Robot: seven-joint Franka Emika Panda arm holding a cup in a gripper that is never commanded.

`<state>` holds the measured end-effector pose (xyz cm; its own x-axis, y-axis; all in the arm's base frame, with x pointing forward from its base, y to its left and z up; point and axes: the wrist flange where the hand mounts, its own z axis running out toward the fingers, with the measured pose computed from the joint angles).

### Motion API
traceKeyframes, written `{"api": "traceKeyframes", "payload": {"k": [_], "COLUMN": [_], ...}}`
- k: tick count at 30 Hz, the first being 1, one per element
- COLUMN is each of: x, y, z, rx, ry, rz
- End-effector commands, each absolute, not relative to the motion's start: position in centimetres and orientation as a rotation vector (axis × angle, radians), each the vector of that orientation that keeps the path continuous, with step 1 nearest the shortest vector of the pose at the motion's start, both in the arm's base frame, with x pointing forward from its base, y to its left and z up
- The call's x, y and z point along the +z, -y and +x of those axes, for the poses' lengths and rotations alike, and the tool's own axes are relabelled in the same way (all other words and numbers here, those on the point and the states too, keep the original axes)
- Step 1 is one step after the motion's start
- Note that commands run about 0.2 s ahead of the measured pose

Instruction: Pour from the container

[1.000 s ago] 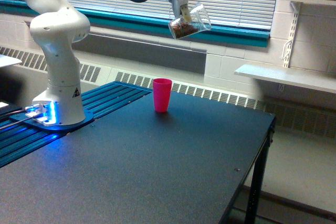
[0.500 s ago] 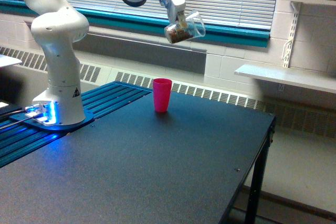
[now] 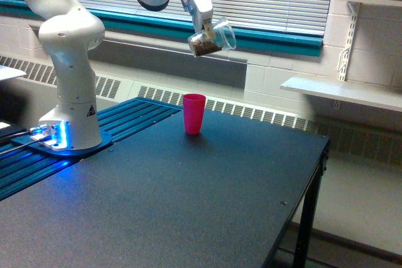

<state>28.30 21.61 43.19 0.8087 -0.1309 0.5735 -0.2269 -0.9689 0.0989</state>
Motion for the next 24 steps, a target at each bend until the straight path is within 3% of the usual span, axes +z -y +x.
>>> {"api": "traceKeyframes", "payload": {"k": [1,24], "x": [42.8,40.2], "y": [-23.2,-25.6], "z": [26.5,22.6], "rx": [0.883,0.841], "ry": [0.260,0.236], "rz": [2.845,2.889]}}
